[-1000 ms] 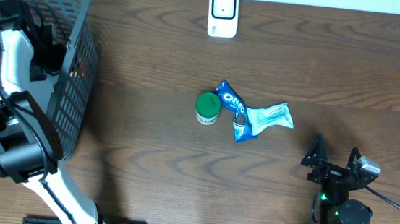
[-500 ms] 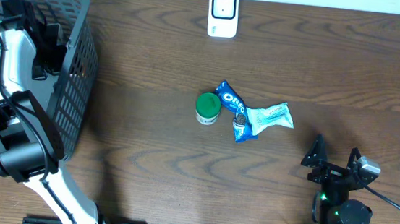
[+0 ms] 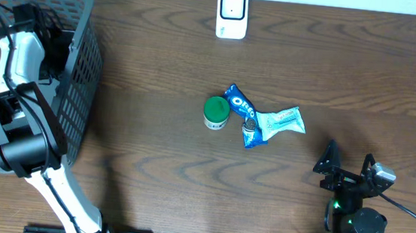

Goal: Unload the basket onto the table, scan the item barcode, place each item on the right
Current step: 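Reach the left gripper into the basket and grasp the orange snack box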

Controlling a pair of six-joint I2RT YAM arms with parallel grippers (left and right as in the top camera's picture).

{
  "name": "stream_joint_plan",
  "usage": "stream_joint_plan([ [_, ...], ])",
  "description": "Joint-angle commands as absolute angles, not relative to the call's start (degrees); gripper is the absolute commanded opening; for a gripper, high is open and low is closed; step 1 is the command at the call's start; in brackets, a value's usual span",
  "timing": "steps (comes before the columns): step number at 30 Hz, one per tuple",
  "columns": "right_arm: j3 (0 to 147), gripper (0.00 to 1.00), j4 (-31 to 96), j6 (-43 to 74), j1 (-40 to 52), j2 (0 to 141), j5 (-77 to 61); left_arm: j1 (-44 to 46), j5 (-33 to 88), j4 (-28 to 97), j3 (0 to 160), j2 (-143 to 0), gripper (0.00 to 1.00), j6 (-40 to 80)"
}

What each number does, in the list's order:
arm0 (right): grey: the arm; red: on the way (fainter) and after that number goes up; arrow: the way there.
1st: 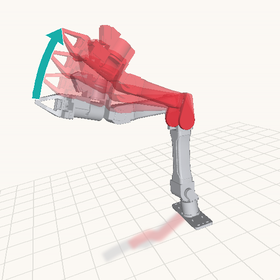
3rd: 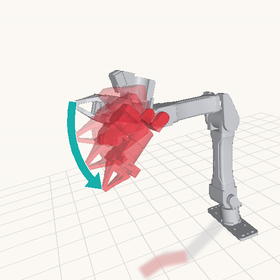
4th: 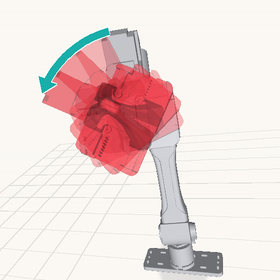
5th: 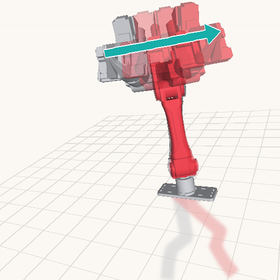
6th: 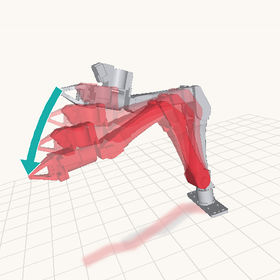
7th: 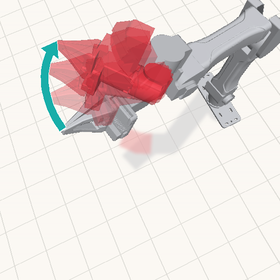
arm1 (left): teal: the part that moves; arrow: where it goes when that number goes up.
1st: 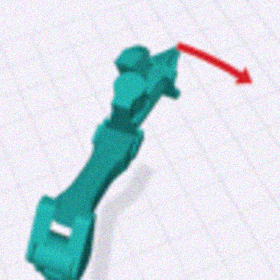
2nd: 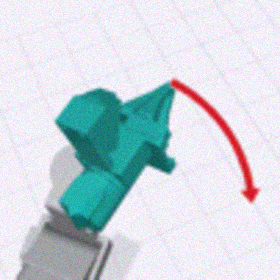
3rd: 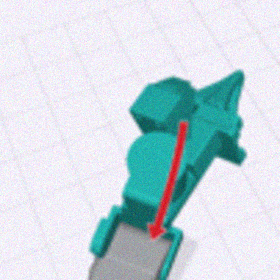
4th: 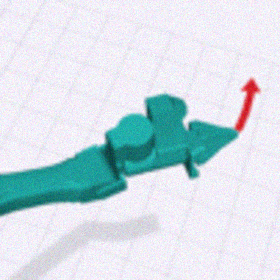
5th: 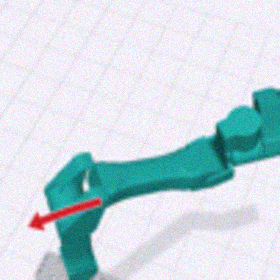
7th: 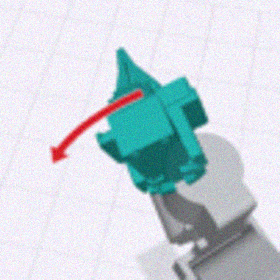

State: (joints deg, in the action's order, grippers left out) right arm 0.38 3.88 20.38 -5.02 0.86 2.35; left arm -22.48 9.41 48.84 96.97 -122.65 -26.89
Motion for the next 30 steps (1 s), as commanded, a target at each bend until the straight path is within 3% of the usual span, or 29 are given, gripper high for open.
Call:
stream_joint_plan([
  [1, 0.34, 0.99, 4.05, 20.56, -5.37, 0.64, 2.68, -22.41, 12.56, 46.68, 96.75, -124.05, 0.98, -29.58],
  [19, 0.34, 0.99, 4.08, 20.56, -5.37, 0.64, 2.68, -22.59, 17.1, 41.89, 96.68, -127.63, 0.98, -29.54],
  [20, 0.34, 0.99, 4.08, 20.56, -5.37, 0.64, 2.68, -22.59, 17.1, 41.87, 96.68, -128.16, 0.95, -29.52],
  [22, 0.34, 0.99, 4.05, 20.56, -5.37, 0.64, 2.68, -22.65, 16.88, 41.98, 96.68, -128.97, 0.73, -29.19],
  [23, 0.34, 0.99, 4.08, 20.56, -5.37, 0.64, 2.68, -22.7, 16.91, 42.06, 96.68, -129.14, 0.66, -28.32],
  [30, 0.34, 0.99, 4.05, 20.56, -5.37, 0.64, 2.68, -22.81, 12.27, 43.88, 97.01, -124.99, 0.63, -27.14],
])
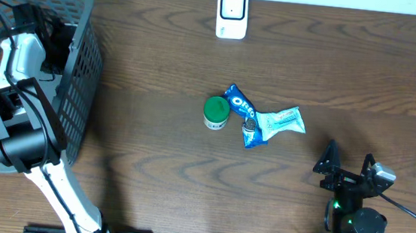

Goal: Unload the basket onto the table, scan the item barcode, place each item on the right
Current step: 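Reach the left gripper into the basket and grasp the orange snack box, then place the orange box left of the jar and release it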

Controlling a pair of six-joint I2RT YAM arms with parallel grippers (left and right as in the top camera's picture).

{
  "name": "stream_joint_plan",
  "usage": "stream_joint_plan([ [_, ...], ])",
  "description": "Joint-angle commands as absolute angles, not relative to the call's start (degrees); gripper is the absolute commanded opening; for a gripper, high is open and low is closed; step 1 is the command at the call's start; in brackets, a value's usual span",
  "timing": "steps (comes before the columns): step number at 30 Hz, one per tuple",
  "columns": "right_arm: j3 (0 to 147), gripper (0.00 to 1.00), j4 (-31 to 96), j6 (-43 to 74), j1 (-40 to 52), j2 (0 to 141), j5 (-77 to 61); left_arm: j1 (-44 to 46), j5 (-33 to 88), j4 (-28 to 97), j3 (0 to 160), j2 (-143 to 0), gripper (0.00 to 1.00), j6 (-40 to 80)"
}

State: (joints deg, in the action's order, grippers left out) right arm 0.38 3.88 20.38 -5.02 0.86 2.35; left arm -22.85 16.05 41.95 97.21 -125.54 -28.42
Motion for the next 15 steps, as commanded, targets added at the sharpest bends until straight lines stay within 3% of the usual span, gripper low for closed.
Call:
stream_joint_plan([
  [1, 0.32, 0.99, 4.08, 20.56, -5.37, 0.64, 2.68, -22.81, 11.31, 44.56, 97.27, -123.37, 0.63, -27.14],
  [12, 0.34, 0.99, 4.08, 20.56, -5.37, 0.64, 2.68, -22.33, 9.85, 45.34, 97.65, -93.84, 0.63, -20.01],
  [15, 0.34, 0.99, 4.05, 20.56, -5.37, 0.64, 2.68, -21.32, 14.44, 45.32, 97.62, -84.18, 0.63, -17.21],
])
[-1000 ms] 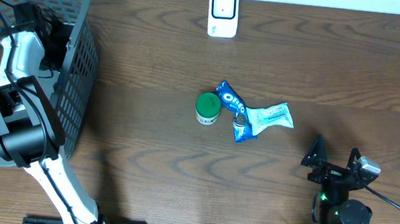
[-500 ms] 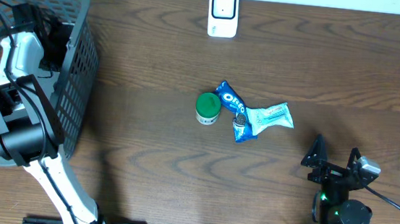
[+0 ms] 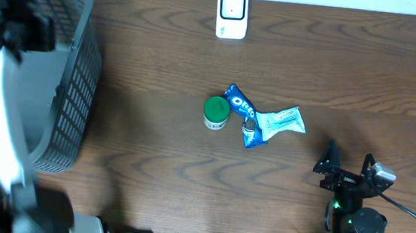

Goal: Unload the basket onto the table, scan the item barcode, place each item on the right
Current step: 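Place the orange box left of the jar and release it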

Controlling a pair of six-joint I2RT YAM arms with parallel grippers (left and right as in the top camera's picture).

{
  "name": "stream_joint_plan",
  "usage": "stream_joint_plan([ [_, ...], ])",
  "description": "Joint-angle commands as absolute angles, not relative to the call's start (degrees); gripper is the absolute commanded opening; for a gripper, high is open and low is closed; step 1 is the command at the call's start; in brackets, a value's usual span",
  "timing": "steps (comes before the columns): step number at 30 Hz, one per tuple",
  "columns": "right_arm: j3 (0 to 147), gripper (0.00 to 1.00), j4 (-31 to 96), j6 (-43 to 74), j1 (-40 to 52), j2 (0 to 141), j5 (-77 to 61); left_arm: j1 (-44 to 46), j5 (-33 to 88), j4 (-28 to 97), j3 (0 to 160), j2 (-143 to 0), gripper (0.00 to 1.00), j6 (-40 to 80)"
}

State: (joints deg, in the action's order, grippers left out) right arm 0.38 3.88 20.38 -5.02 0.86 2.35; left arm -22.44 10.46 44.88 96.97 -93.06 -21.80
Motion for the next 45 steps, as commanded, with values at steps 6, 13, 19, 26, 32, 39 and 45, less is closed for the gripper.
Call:
stream_joint_plan([
  [6, 0.32, 0.99, 4.08, 20.56, -5.37, 0.64, 2.68, -14.31, 28.62, 45.32, 97.62, -73.38, 0.64, -14.22],
  [13, 0.34, 0.99, 4.08, 20.56, -5.37, 0.64, 2.68, 3.2, 26.76, 48.51, 96.62, -76.18, 0.64, -12.23],
  [19, 0.34, 0.99, 4.08, 20.56, -5.37, 0.64, 2.68, 13.74, 7.27, 52.95, 92.9, -88.33, 0.64, -0.86],
  [26, 0.32, 0.99, 4.08, 20.56, -5.37, 0.64, 2.68, 14.35, 6.17, 51.4, 87.37, -101.67, 0.63, 15.84],
  [32, 0.32, 0.99, 4.08, 20.56, -5.37, 0.64, 2.68, 15.64, 6.2, 45.06, 81.8, -109.73, 0.64, 25.15],
  [39, 0.32, 0.99, 4.05, 20.56, -5.37, 0.64, 2.68, 18.92, 7.18, 39.7, 76.58, -112.77, 0.64, 26.28],
  [45, 0.34, 0.99, 4.08, 20.56, -5.37, 0.67, 2.68, 20.03, 2.81, 39.59, 77.69, -111.57, 0.99, 26.17],
])
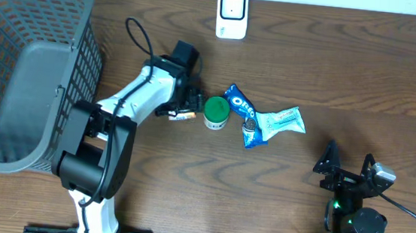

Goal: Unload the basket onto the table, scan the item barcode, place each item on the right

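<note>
A white barcode scanner stands at the far middle edge of the table. In the middle lie a green-lidded jar, a blue Oreo pack and a pale blue-and-white packet, bunched together. My left gripper sits just left of the jar, apparently open with nothing between its fingers. At the near right my right gripper is parked low, open and empty, well short of the items.
A large grey mesh basket fills the far left of the table. The left arm reaches diagonally from its base at the near left to the table's middle, its cable looping above it. The wall edge runs along the top.
My left arm was blurred at the far left over the basket; now it reaches to the table's middle, its gripper beside the green-lidded jar. The items and right arm have not moved.
My left gripper was inside the basket at the first two moments, hardly shifting. Then the arm showed blurred at the left edge, clear of the basket's inside. Now it lies across the table beside the jar. The right arm stayed parked throughout.
</note>
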Controlling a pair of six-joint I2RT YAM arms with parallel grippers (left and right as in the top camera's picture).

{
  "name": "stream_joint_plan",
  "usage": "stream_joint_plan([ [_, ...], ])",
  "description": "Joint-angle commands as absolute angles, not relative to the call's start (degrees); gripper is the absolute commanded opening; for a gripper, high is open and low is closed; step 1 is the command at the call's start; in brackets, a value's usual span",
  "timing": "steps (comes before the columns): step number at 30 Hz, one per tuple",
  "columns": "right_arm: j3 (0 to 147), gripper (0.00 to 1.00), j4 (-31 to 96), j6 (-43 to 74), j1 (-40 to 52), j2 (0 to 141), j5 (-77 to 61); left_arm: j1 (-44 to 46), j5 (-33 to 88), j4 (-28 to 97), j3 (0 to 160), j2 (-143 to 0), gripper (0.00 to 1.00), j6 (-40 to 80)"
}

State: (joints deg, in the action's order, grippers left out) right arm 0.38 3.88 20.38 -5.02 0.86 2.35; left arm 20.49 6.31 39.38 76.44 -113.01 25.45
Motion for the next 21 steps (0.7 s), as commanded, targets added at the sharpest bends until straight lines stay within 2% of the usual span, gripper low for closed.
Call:
stream_joint_plan([
  [1, 0.32, 0.99, 4.08, 20.56, -5.37, 0.71, 2.68, 19.35, 2.31, 40.03, 79.07, -110.5, 0.98, 25.1],
  [9, 0.34, 0.99, 4.08, 20.56, -5.37, 0.71, 2.68, 11.05, 1.74, 46.76, 96.33, -96.23, 0.98, 13.63],
  [15, 0.34, 0.99, 4.08, 20.56, -5.37, 0.71, 2.68, 0.14, 0.14, 47.07, 111.53, -82.54, 0.98, 7.57],
  [21, 0.32, 0.99, 4.08, 20.56, -5.37, 0.71, 2.68, -5.76, -1.13, 41.98, 113.71, -71.88, 0.98, 4.47],
])
